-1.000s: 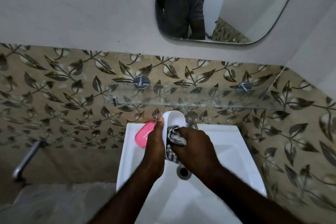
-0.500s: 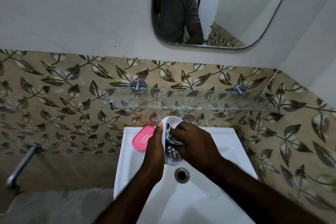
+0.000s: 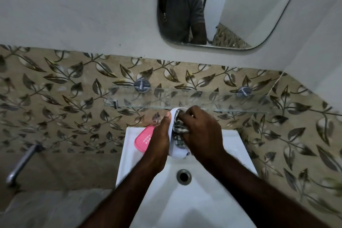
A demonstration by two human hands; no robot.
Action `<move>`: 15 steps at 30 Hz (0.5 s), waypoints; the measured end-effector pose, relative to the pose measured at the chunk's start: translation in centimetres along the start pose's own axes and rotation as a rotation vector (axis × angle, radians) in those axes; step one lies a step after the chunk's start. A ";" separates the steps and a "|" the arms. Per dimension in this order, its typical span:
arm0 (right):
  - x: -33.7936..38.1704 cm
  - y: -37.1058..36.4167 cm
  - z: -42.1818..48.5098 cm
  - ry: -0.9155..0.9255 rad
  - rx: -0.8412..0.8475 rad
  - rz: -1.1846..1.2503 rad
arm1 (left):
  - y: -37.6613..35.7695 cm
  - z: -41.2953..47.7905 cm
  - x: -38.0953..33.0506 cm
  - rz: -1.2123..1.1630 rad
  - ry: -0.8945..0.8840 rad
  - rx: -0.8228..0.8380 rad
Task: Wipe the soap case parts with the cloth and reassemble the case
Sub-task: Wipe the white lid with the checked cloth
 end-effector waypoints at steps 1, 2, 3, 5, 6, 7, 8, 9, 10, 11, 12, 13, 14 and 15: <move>-0.5 0.0 0.4 -0.026 -0.011 -0.055 | -0.1 -0.2 0.0 0.022 -0.012 -0.019; -0.7 -0.1 0.5 -0.052 -0.006 -0.090 | -0.1 -0.3 0.2 0.026 -0.006 -0.046; -0.8 -0.4 0.6 -0.081 0.014 -0.111 | 0.1 -0.2 0.6 0.036 -0.015 -0.077; -1.3 -1.2 0.3 -0.170 0.087 -0.123 | 0.5 -0.3 0.7 0.068 -0.060 -0.158; -1.7 -1.7 -0.1 -0.241 0.156 -0.097 | 0.5 -0.6 0.5 0.072 -0.085 -0.178; -1.9 -2.1 -0.6 -0.304 0.221 -0.047 | 0.5 -0.7 0.7 0.067 -0.099 -0.184; -2.0 -2.5 -1.2 -0.342 0.275 0.011 | 0.5 -1.0 0.6 0.069 -0.099 -0.198; -1.9 -3.0 -1.8 -0.381 0.336 0.082 | 0.6 -1.1 0.5 0.087 -0.104 -0.213; -1.8 -3.6 -2.5 -0.421 0.400 0.165 | 0.8 -1.3 0.2 0.098 -0.129 -0.240; -1.5 -4.0 -3.1 -0.465 0.448 0.264 | 1.1 -1.3 0.0 0.113 -0.167 -0.263; -1.5 -4.2 -3.6 -0.538 0.466 0.394 | 1.2 -1.3 -0.3 0.137 -0.193 -0.262; -1.6 -4.3 -4.0 -0.624 0.461 0.565 | 1.1 -1.4 -0.7 0.165 -0.230 -0.249; -1.8 -4.4 -4.2 -0.715 0.445 0.757 | 1.1 -1.8 -1.5 0.181 -0.279 -0.253; -1.9 -4.5 -4.3 -0.797 0.419 0.962 | 1.0 -1.9 -2.0 0.194 -0.325 -0.241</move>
Point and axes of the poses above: each hand's wrist, its own z-axis towards the middle knuckle, its own y-axis out of the back of the hand, x = y × z, the point moved 7 cm from there along z, towards the middle knuckle, and after that the axes turned 13 degrees about z, right-handed, at the moved point
